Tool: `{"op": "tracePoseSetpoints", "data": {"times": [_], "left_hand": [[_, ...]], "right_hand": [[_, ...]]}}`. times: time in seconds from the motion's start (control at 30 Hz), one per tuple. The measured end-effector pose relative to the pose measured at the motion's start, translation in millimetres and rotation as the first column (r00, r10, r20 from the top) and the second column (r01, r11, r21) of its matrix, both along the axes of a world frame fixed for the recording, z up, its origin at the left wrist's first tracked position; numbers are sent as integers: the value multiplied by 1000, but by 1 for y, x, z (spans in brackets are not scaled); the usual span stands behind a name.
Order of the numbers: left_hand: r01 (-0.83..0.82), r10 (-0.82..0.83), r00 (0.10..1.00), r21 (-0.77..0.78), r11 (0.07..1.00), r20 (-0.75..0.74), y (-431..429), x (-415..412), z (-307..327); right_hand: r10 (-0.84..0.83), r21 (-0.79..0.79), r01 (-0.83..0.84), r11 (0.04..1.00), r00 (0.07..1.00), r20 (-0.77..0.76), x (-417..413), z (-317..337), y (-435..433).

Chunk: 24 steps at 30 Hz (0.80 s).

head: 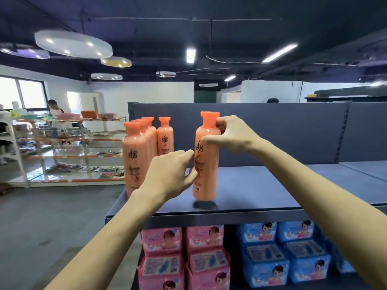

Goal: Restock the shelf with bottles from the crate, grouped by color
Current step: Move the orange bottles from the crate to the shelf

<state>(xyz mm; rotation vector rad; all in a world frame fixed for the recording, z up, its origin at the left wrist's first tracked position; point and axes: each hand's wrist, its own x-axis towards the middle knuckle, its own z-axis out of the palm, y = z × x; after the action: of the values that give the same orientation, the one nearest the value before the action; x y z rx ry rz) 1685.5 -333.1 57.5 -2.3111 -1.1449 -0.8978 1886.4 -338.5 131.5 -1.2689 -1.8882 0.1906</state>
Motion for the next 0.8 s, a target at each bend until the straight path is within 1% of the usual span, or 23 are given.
{"op": "tracePoseSetpoints", "data": {"times": [0.2,0.33,0.47,0.5,0.57,0.67,0.73,0.8], "left_hand": [[-26,26,1000,-29,999,-2,8,-4,-7],[-59,59,998,-24,998,0,14,-8,-15],[-45,48,998,-72,996,50,16,-13,-25],[-38,44,997,-86,996,66,16,-14,-29],[-35,46,995,-113,993,92,15,-18,-40],[-44,57,994,-149,988,88,18,-20,-54],[-48,61,995,-166,985,75,22,-18,-60],[-58,71,996,-180,982,63,26,-15,-65]], "right_hand": [[-36,-25,37,999,999,18,-6,-19,24],[-48,-52,46,998,998,-30,-12,-31,32],[-79,-99,75,992,996,-43,-16,-44,22],[-109,-116,104,988,993,-37,-16,-52,16],[-218,-135,213,968,976,-23,-20,-79,5],[-355,-112,354,928,935,18,-35,-120,-1],[-382,-101,382,919,924,16,-40,-132,2],[-369,-142,365,920,929,-2,-37,-130,6]]}}
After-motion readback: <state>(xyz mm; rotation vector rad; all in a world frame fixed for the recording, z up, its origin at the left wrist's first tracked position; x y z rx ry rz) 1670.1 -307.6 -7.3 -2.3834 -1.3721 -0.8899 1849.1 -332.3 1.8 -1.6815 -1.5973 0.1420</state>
